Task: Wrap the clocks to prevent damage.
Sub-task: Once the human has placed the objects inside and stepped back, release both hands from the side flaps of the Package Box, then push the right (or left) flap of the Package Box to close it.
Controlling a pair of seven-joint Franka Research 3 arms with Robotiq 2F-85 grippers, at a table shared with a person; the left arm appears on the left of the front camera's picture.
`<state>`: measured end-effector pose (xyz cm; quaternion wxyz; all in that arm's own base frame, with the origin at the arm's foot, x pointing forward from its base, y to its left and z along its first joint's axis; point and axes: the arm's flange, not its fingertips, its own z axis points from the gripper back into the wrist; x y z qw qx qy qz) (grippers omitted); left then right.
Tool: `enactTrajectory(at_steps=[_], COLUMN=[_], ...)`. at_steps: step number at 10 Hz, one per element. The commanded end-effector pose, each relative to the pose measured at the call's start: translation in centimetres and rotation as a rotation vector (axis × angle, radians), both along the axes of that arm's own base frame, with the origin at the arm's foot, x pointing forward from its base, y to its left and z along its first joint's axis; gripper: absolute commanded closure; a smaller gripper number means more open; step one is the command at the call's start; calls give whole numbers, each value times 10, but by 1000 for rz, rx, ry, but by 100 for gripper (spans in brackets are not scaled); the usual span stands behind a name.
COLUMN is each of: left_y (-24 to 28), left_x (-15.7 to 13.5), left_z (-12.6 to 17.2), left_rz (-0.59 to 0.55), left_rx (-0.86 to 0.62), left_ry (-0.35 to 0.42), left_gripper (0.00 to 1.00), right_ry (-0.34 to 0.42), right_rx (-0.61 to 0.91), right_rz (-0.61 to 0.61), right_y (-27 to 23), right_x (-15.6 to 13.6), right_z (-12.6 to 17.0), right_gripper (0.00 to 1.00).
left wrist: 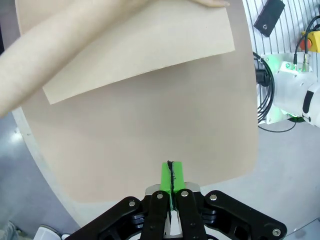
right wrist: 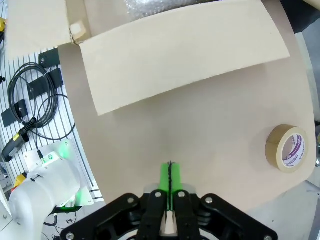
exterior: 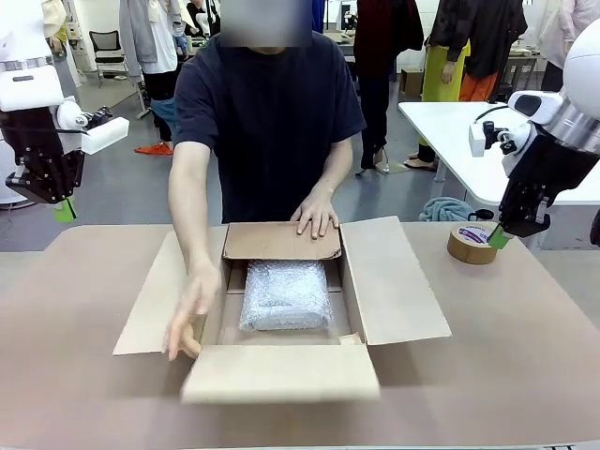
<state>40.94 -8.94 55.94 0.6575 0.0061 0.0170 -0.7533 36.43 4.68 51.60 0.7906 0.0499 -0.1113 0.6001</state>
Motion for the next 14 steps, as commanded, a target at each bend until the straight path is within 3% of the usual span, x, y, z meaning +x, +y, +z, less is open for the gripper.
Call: enactTrajectory(at_steps=[1, 14], left_y=[1, 1], left_x=[0, 0], left_z=[1, 1], left_rz=[2, 2], left_rx=[0, 0], left_ry=[1, 1], left_gripper=[100, 100], right_ry=[4, 4], right_rx=[16, 16], right_rz=[1, 1], right_y=[0, 0], right_x=[0, 0], right_z=[0, 0], right_gripper=[99, 99])
